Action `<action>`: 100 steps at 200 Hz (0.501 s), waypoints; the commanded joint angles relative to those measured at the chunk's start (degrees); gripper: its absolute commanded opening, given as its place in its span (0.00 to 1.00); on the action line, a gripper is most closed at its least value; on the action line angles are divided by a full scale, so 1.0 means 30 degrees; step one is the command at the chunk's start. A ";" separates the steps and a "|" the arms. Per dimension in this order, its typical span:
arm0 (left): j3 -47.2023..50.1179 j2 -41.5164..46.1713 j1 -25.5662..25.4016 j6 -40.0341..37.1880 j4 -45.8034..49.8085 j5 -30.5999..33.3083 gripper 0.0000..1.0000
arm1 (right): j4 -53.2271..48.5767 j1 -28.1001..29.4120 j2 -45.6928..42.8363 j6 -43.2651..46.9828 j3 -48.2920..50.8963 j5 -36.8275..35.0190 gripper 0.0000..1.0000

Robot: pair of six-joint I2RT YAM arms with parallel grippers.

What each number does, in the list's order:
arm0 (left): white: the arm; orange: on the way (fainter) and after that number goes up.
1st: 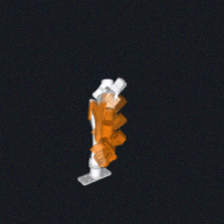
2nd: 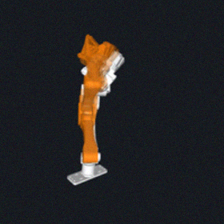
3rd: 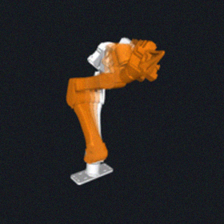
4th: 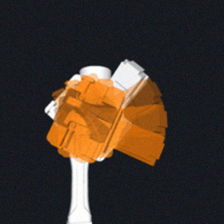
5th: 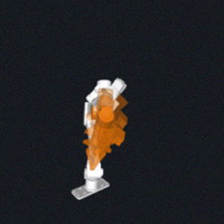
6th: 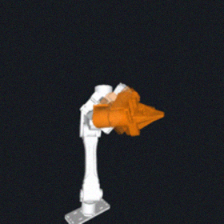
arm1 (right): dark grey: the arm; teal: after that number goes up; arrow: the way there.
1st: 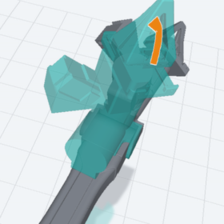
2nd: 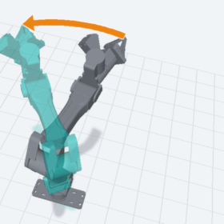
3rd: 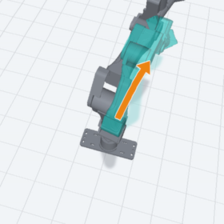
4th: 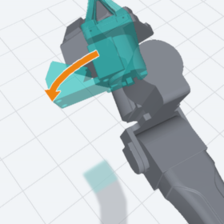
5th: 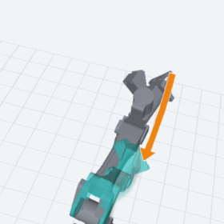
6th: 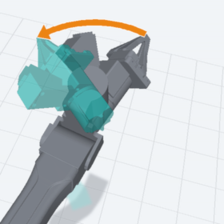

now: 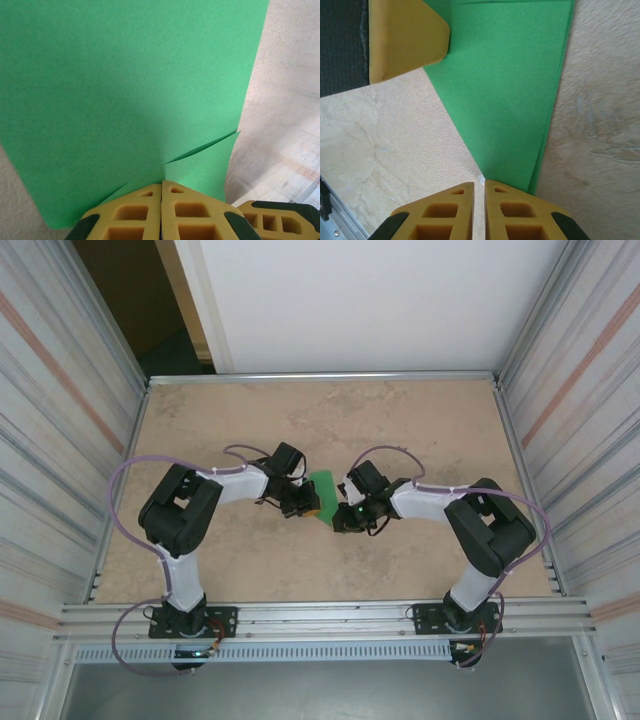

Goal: Fold a paper plane with a square sheet of paper (pick it up from the middle)

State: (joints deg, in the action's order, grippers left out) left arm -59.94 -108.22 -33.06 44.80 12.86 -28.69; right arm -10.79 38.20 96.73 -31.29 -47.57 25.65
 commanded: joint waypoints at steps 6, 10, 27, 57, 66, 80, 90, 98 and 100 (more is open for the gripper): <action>0.0396 -0.1367 0.0240 -0.0546 0.1996 0.2234 0.08 | -0.0241 -0.0250 0.0372 -0.0111 -0.0402 0.0259 0.12; 0.0382 -0.1392 0.0257 -0.0551 0.1983 0.2212 0.08 | -0.0268 -0.0291 0.0391 -0.0062 -0.0402 0.0222 0.12; 0.0381 -0.1422 0.0250 -0.0576 0.2037 0.2219 0.08 | -0.0292 -0.0369 0.0448 -0.0016 -0.0344 0.0272 0.12; 0.0381 -0.1454 0.0277 -0.0631 0.2083 0.2213 0.08 | -0.0447 -0.0472 0.0482 0.0142 -0.0234 0.0221 0.11; 0.0389 -0.1468 0.0274 -0.0662 0.2089 0.2221 0.08 | -0.0476 -0.0569 0.0460 0.0160 -0.0170 0.0184 0.11; 0.0378 -0.1535 0.0274 -0.0694 0.2098 0.2211 0.08 | -0.0477 -0.0652 0.0419 0.0219 -0.0059 0.0181 0.11; 0.0379 -0.1571 0.0310 -0.0722 0.2106 0.2211 0.08 | -0.0491 -0.0712 0.0416 0.0249 0.0029 0.0166 0.11; 0.0378 -0.1599 0.0306 -0.0752 0.2138 0.2245 0.08 | -0.0506 -0.0748 0.0396 0.0277 0.0072 0.0195 0.11; 0.0366 -0.1600 0.0336 -0.0760 0.2131 0.2240 0.08 | -0.0506 -0.0771 0.0395 0.0274 0.0090 0.0177 0.11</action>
State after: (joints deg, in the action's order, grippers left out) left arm -60.53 -108.66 -32.99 43.99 13.32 -28.75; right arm -10.81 36.67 97.32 -31.22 -47.57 25.80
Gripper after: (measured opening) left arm 0.085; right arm 0.111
